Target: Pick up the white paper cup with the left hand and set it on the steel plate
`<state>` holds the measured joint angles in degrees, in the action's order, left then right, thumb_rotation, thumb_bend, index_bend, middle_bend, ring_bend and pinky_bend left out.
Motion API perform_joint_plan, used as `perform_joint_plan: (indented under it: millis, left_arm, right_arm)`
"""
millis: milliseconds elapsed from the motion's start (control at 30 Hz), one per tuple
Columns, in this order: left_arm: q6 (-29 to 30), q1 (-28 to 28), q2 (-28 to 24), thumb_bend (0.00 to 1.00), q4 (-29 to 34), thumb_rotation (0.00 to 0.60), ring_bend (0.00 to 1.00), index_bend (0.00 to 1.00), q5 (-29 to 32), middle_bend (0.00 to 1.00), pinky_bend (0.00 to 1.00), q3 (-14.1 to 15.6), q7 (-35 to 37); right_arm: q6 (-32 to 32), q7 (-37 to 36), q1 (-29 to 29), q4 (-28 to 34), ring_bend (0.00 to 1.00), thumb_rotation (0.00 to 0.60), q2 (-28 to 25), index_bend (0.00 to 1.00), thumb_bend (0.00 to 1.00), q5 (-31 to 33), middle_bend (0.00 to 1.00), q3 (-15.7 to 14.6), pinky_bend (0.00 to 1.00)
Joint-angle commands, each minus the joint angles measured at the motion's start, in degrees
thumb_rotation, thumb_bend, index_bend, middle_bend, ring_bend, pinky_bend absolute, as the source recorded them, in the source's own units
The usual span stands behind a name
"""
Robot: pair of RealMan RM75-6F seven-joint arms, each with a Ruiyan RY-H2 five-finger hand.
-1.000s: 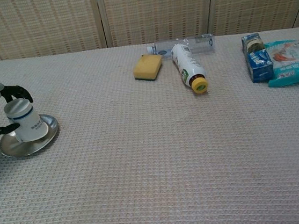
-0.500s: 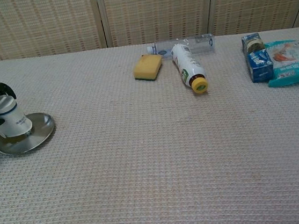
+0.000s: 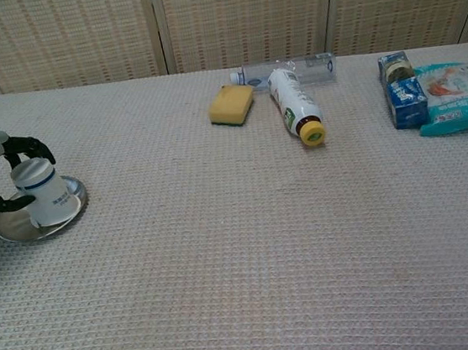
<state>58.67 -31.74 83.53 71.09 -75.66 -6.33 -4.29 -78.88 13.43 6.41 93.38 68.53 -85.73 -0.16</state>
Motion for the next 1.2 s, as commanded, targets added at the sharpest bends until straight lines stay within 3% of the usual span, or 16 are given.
perform_joint_plan:
  millis: [33,467,867,1000,1200]
  left_arm:
    - [-0.69,-0.62,-0.05,0.35,-0.26,0.6,0.39,0.46,-0.54,0.58,0.62,-0.27,2.45]
    - [-1.68,-0.02,1.69,0.36,-6.18,0.6,0.39,0.46,3.99,0.58,0.62,-1.04,-1.64]
    - [2.68,0.72,0.39,0.35,0.48,0.6,0.39,0.45,-2.45,0.58,0.62,0.69,2.37]
    - [2.69,0.39,1.04,0.36,-0.5,0.6,0.39,0.45,-2.71,0.58,0.61,0.54,2.38]
    - [1.94,0.39,2.28,0.36,-4.7,0.6,0.38,0.44,1.04,0.58,0.61,-0.72,-3.11]
  right_arm:
    - [0.07,0.05,-0.01,0.03,0.0,0.555,-0.01,0.0,0.18,0.05,0.0,-0.02,0.0]
    - [-0.2,0.08,-0.21,0.21,0.0,0.555,-0.1,0.0,0.18,0.06,0.0,0.04,0.0]
    - [0.11,0.28,-0.21,0.32,0.0,0.555,-0.16,0.0,0.18,0.19,0.0,-0.03,0.0]
    - [-0.05,0.22,-0.34,0.51,0.0,0.555,-0.3,0.0,0.18,0.21,0.0,-0.05,0.0]
    - [-0.28,0.1,-0.44,0.63,0.0,0.555,-0.44,0.0,0.18,0.02,0.0,-0.04,0.0]
